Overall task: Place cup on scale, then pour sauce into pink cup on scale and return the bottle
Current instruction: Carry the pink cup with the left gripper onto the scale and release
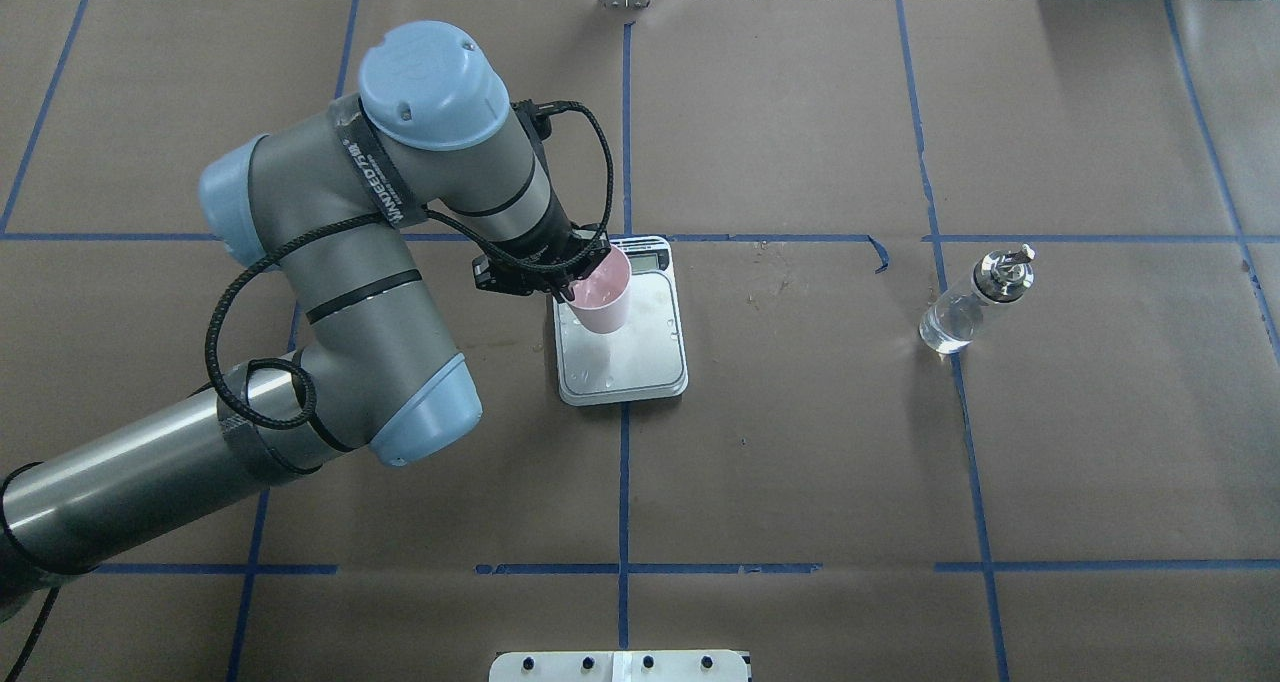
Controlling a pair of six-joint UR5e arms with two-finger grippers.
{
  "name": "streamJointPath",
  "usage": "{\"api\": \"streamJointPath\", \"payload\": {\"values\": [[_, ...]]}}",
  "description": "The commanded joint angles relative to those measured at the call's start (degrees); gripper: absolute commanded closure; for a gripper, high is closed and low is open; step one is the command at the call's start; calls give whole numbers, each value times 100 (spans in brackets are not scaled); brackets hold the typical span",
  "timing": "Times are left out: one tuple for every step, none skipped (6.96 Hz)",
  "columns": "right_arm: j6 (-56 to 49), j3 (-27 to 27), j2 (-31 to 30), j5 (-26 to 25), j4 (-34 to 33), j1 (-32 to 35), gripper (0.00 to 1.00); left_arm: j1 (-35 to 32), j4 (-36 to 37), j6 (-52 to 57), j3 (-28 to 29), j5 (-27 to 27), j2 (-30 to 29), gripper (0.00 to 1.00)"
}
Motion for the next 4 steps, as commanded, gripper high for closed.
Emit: {"api": "streamJointPath", "payload": {"values": [[-3,17,5,9,0,0,0,143,-230,-55,276,27,-60,100],[-3,26,5,18,0,0,0,275,-309,-63,337,227,-59,100],[-3,26,5,9,0,0,0,354,-432,-64,416,255,-51,100],[-3,26,5,9,0,0,0,346,-476,-55,443,255,-51,100]]}}
